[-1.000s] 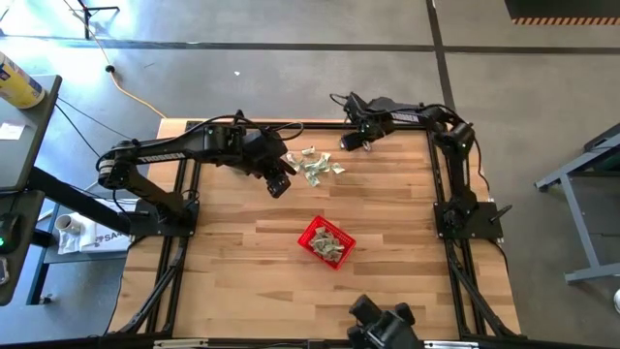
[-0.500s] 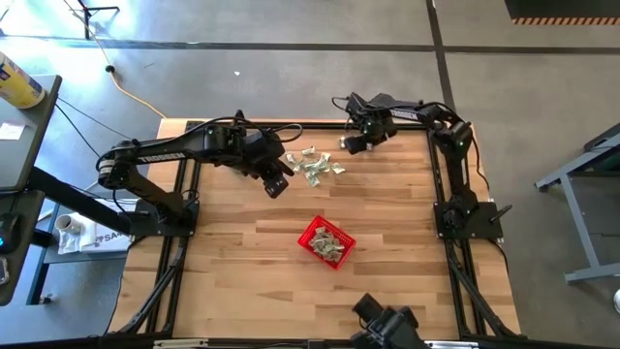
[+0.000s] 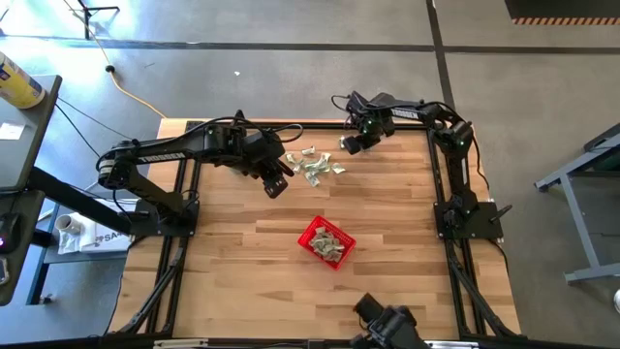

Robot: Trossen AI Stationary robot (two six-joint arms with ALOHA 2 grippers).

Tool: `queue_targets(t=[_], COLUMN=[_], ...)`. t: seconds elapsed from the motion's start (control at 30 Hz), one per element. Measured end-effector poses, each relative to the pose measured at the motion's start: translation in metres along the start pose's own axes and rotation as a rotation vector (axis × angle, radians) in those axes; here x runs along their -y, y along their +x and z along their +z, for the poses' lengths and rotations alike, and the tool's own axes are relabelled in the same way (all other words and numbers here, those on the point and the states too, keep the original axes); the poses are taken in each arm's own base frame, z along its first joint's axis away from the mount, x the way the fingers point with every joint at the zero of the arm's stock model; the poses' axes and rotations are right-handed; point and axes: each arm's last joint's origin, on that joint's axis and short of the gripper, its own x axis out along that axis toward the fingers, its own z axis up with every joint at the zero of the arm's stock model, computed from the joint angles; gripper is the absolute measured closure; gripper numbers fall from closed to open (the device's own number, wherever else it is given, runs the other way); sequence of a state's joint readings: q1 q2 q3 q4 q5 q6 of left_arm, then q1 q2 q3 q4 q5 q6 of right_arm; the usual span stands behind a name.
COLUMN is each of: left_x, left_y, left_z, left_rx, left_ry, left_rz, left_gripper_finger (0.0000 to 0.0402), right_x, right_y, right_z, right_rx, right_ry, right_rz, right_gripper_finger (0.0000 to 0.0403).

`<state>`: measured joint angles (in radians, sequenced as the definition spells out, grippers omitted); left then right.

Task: Pick and place Stevia / Truvia into bins
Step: Put the green stevia packet into the bin, then put the light green stevia packet into the bin

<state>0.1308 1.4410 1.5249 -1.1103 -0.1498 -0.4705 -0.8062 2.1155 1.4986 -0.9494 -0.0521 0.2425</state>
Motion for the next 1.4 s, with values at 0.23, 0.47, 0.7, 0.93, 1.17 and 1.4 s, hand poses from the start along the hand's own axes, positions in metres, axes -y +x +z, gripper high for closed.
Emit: queue_targets(t=[0.23, 0.47, 0.7, 0.93, 1.17, 1.4], left_x=[-0.001, -0.004, 0.009, 0.014, 0.009, 0.007], left_y=[0.000, 0.007, -0.001, -0.013, -0.016, -0.014], left_z=[-0.003, -0.012, -0.025, -0.034, -0.039, -0.042], left_rx=[-0.040, -0.112, -0.105, -0.097, -0.126, -0.157], left_ry=[0.024, 0.078, 0.220, 0.265, 0.279, 0.328], left_rz=[0.000, 0.017, 0.070, 0.059, 0.101, 0.110], left_gripper_finger=[0.0172, 0.0172, 0.0172, 0.0172, 0.0172, 0.0172], right_x=[-0.042, -0.109, -0.189, -0.242, -0.261, -0.259], right_y=[-0.036, -0.098, -0.107, -0.088, -0.072, -0.081], right_z=[-0.025, -0.085, -0.169, -0.229, -0.248, -0.261], right_rx=[0.061, 0.146, 0.090, 0.117, 0.073, 0.249], right_ry=[-0.123, -0.253, -0.482, -0.568, -0.584, -0.485], right_rz=[-0.032, 0.132, 0.236, 0.220, 0.251, 0.075], right_gripper_finger=[0.0385, 0.0384, 0.0380, 0.0366, 0.0286, 0.0178])
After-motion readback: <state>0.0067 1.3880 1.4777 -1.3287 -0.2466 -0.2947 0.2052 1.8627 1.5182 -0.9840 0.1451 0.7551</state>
